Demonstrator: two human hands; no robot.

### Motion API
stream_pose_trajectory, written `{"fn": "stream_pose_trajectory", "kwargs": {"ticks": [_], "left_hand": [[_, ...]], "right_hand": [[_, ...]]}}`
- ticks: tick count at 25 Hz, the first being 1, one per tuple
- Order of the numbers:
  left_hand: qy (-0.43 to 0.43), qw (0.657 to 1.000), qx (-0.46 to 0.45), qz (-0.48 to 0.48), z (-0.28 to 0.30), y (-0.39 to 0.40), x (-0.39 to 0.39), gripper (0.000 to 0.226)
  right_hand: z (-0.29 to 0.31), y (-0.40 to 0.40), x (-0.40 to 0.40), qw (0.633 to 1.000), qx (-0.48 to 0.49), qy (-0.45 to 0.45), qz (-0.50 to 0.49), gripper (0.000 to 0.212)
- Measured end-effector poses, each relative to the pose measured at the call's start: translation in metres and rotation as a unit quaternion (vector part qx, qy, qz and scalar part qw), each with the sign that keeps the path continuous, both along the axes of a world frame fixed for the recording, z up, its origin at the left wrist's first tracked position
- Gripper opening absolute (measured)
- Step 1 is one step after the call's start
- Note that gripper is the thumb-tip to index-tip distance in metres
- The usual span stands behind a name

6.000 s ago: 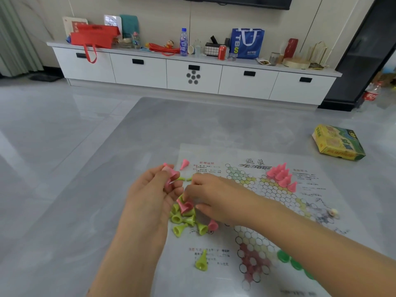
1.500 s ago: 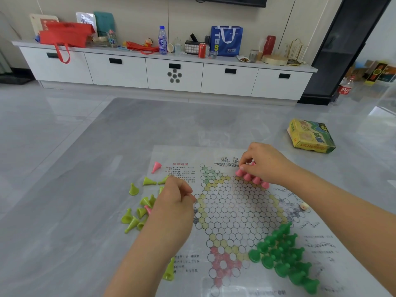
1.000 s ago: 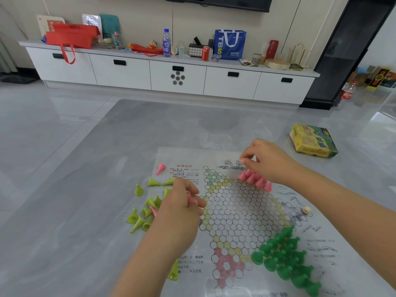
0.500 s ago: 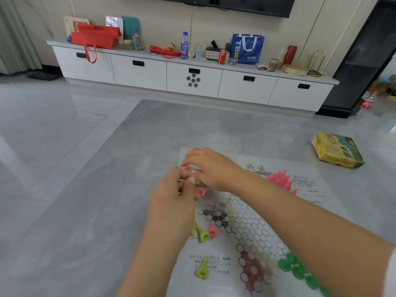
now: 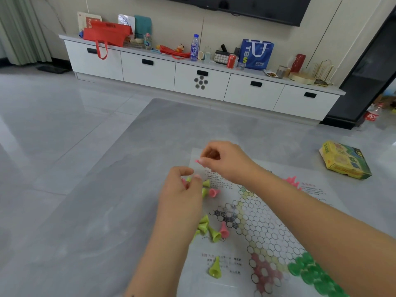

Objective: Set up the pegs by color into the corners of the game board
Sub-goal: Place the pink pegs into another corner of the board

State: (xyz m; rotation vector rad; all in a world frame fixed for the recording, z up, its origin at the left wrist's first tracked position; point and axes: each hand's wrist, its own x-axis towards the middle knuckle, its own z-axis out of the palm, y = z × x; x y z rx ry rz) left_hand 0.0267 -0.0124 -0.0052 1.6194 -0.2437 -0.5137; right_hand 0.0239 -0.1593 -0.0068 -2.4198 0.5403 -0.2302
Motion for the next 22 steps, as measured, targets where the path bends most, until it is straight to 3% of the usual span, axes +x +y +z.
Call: {"fn": "stream_pose_trajectory", "kwargs": {"ticks": [2,5,14,17,19,22], "left_hand": [[-0.020,1.000,-0.002,0.004,-0.003,-0.002,0.000,0.012],[-0.051,0.998,-0.024,0.015,-0.003,-0.002,-0.003,0.016],[-0.020,0.996,-0.071,0.049,0.000,-0.001,-0.006,0.022],[0.018,0.996,-0.081,0.039,0.000,-0.001,-0.006,0.020],[0.022,0.996,-0.083,0.029,0.002,0.000,-0.007,0.019],[0.025,0.996,-0.083,0.026,0.002,0.000,-0.006,0.018]], "right_hand": [[0.018,0.017,-0.016,0.981,0.183,-0.058,0.017,0.014],[0.029,0.034,-0.034,0.953,0.286,-0.080,0.055,0.010],[0.031,0.024,-0.045,0.970,0.238,-0.038,0.036,0.015],[0.005,0.003,-0.042,0.989,0.106,0.056,-0.091,0.019],[-0.017,0.002,-0.037,0.989,0.005,0.111,-0.096,0.018],[-0.035,0.010,-0.032,0.992,-0.026,0.098,-0.077,0.017]]}}
